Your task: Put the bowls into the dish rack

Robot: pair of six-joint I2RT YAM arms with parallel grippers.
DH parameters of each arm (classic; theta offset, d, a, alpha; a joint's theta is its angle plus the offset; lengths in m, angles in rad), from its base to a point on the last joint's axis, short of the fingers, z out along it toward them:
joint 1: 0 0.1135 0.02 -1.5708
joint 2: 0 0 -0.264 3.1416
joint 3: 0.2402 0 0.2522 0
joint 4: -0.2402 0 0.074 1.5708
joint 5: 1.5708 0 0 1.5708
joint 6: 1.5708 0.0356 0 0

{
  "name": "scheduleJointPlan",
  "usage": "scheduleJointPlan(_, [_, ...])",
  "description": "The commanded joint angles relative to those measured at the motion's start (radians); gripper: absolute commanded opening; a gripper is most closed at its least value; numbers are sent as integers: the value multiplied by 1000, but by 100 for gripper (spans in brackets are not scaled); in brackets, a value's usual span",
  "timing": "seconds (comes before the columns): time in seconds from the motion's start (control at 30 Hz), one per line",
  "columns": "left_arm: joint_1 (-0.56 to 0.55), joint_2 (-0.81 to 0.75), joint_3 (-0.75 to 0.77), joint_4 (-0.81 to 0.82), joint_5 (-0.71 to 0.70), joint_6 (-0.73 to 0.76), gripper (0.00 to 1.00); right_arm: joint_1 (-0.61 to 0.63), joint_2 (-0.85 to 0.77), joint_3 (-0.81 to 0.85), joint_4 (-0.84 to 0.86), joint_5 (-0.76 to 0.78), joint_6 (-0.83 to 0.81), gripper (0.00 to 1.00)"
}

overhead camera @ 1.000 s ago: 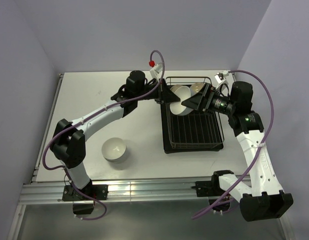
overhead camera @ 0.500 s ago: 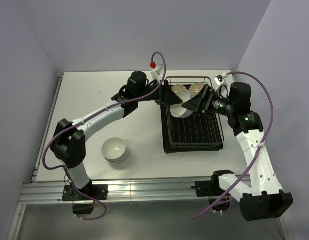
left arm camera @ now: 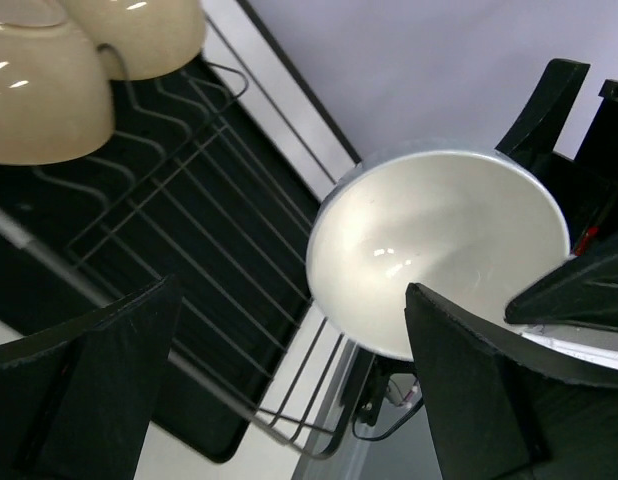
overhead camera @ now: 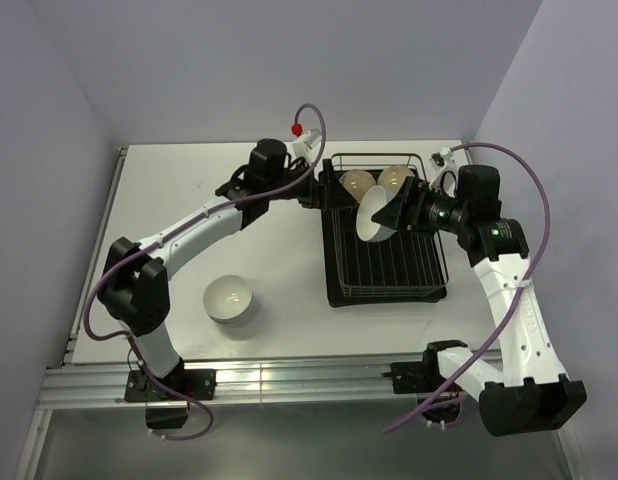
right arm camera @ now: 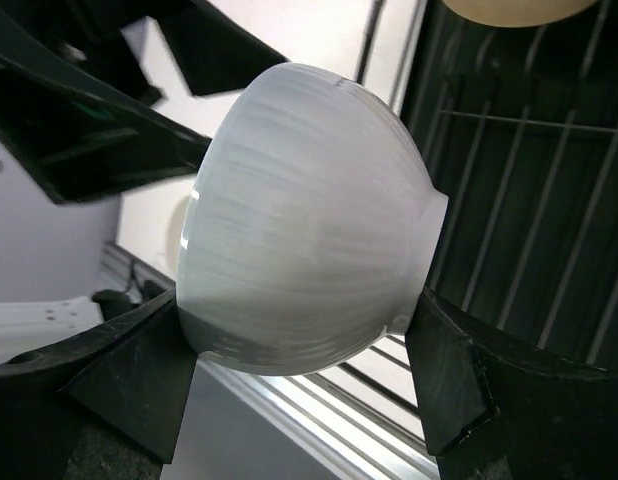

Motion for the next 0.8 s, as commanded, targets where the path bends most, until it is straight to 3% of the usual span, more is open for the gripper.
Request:
scheduleJointPlan(0.0, [29,-81,49,-51,-17,70,99,-7,10,69,-33,49,-110,0])
scheduleJointPlan(0.3, [143,-170,9,-104,-39,114,100,34,97,84,-96,156,-209,0])
scheduleJointPlan(0.77, [261,-279,-95,-180,-87,173,99,254,200,82,-133,419,-238,0])
